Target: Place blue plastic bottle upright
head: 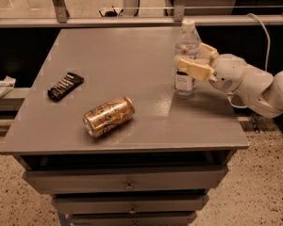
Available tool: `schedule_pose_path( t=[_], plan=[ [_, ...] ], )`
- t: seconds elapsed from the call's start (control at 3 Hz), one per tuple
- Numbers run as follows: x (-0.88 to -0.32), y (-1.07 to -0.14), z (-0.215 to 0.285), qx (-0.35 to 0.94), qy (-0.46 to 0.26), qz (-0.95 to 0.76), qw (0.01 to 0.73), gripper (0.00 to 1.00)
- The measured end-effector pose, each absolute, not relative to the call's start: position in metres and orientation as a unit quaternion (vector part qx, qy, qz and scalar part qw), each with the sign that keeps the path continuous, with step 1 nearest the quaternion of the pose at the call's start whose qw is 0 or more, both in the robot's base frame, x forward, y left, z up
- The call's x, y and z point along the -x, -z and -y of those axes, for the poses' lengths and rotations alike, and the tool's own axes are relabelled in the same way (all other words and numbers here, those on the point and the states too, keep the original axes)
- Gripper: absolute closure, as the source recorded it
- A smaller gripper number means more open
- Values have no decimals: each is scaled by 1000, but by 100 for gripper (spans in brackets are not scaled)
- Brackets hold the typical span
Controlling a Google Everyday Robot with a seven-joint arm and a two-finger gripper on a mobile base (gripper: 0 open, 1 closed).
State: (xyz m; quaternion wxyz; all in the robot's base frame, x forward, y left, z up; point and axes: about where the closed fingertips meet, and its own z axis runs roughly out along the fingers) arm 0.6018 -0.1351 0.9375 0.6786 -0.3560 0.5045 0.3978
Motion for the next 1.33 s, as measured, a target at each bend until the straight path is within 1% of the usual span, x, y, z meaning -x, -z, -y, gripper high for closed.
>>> schedule_pose_path(
  t=[0.67, 1.0, 1.33],
  plan=[
    [-594, -937, 142, 365, -387, -482, 696, 100],
    [-591, -934, 140, 366, -392, -483, 692, 74],
    [-588, -929, 138, 364, -396, -482, 692, 43]
  ],
)
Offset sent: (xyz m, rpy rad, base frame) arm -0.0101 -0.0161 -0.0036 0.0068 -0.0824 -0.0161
